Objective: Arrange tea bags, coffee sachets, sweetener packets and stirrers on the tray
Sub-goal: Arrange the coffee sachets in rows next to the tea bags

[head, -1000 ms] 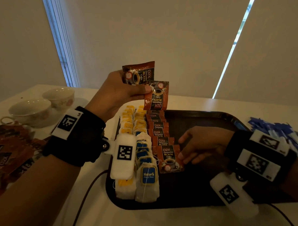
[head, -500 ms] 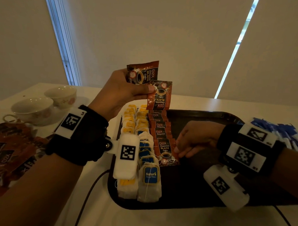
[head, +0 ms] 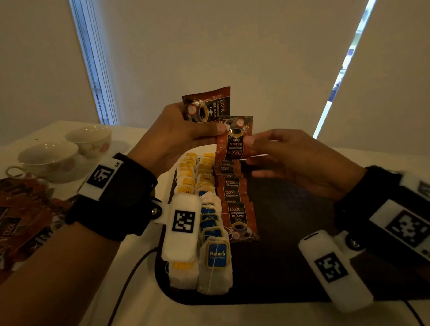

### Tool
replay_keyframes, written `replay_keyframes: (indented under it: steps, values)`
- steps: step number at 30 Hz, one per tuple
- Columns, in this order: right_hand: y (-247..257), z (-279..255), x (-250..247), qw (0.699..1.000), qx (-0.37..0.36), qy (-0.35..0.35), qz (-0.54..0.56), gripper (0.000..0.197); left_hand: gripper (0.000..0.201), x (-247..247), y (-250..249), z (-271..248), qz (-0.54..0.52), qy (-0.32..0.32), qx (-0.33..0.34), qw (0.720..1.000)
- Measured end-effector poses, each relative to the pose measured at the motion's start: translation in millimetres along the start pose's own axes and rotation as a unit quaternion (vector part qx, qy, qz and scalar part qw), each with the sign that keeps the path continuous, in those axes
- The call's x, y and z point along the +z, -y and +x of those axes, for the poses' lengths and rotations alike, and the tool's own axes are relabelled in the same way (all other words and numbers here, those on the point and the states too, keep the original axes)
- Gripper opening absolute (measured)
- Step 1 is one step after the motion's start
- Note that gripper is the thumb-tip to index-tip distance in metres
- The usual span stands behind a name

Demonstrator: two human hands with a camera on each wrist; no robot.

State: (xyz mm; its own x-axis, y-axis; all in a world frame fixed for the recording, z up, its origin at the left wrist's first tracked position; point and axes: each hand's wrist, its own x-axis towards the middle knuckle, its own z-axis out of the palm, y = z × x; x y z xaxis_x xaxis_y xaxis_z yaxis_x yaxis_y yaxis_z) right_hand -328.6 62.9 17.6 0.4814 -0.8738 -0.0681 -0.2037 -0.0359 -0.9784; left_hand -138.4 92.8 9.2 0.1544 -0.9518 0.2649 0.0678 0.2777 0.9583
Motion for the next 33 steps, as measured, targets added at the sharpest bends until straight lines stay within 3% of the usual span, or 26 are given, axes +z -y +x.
replay_keyframes:
  steps: [6, 9, 12, 14, 18, 22, 25, 28, 30, 33]
  values:
    - [-4, 2, -1, 0.999, -0.001, -0.043, 0.032, 0.008, 0.038, -1, -2, -2, 0.022, 0.038, -0.028, 0.999]
    - [-2, 0, -8, 0.992, -0.050, -0.045, -0.109, 0.010, 0.028, -3, -2, -3, 0.069, 0.050, -0.042, 0.995]
    - [0, -1, -12, 0.949, -0.130, -0.029, -0.286, 0.015, 0.034, -2, -3, -5, 0.109, 0.069, -0.032, 0.991]
    - [3, -1, -9, 0.926, -0.179, -0.018, -0.332, 0.022, 0.032, 3, -2, -9, 0.137, 0.102, -0.029, 0.985]
    - [5, -2, 0, 0.913, -0.264, -0.069, -0.304, 0.018, 0.031, 10, -2, -12, 0.129, 0.167, -0.050, 0.976]
    - [8, -4, 4, 0.916, -0.292, -0.121, -0.248, 0.026, 0.034, 13, -4, -14, 0.122, 0.171, -0.040, 0.977]
    - [5, -4, 0, 0.937, -0.239, -0.142, -0.209, 0.034, 0.030, 14, -4, -12, 0.090, 0.104, -0.002, 0.991]
    - [-3, -5, -3, 0.987, -0.084, -0.105, -0.087, 0.028, 0.023, 13, -5, -9, 0.023, 0.046, 0.004, 0.999]
    - [-6, -8, -5, 0.997, -0.020, -0.072, 0.020, 0.011, 0.021, 13, -4, -8, 0.023, 0.035, 0.008, 0.999]
    - [-8, -10, -10, 0.996, 0.004, -0.056, 0.073, 0.013, 0.027, 15, -1, -9, 0.064, 0.062, 0.004, 0.996]
